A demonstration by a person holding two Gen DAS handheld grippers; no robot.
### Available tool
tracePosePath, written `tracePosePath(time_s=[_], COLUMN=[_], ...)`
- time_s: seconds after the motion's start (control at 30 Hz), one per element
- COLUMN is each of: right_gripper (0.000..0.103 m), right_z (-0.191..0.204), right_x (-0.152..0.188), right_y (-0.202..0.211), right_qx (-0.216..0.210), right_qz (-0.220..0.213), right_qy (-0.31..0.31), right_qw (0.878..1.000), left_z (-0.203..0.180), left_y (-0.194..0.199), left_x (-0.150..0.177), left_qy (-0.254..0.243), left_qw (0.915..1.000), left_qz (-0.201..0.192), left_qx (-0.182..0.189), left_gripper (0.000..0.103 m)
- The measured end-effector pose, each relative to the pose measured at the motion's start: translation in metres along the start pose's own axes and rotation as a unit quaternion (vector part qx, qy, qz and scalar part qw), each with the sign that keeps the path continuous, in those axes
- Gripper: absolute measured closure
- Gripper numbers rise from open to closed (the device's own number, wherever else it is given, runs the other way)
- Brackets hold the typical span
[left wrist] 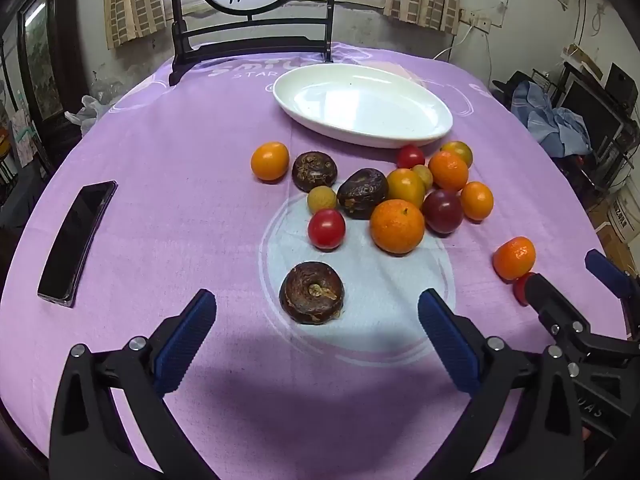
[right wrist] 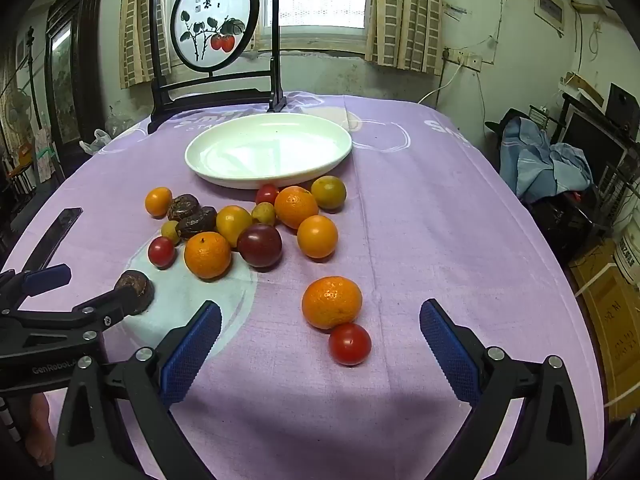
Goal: Organize fruits
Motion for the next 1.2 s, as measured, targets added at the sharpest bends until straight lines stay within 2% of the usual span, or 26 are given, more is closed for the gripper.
tracePosePath(time_s=[0.33, 1.2], right_gripper=[0.003, 0.003], right_z=[0.000, -0.003], right_x=[0.001, 0.003], right_y=[-0.001, 0.004], right_qx=[0.001, 0.007], right_qz=[0.003, -0.001], right_qy=[0.005, 0.001], right_qw=[1.000, 1.000], left_z=[0.006, 0.003], left_y=[0.007, 0.013], left_x=[0.003, 0.001], left_qy=[-0.002, 0.005], left_qw=[0.9999, 0.9999], left_qz=[-0.017, -0.014], left_qx=[0.000, 0.000], left_gripper=[0.004, 0.004])
Point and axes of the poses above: each gripper's, at about its wrist camera, not at the fingertips, and y roughly against the way its jaws point, z to its left, x to its underside, the point moved 5 cm from there along -y, roughly the way its jaws point, and after that the axes turned 3 degrees about y, right-handed, at the moved point
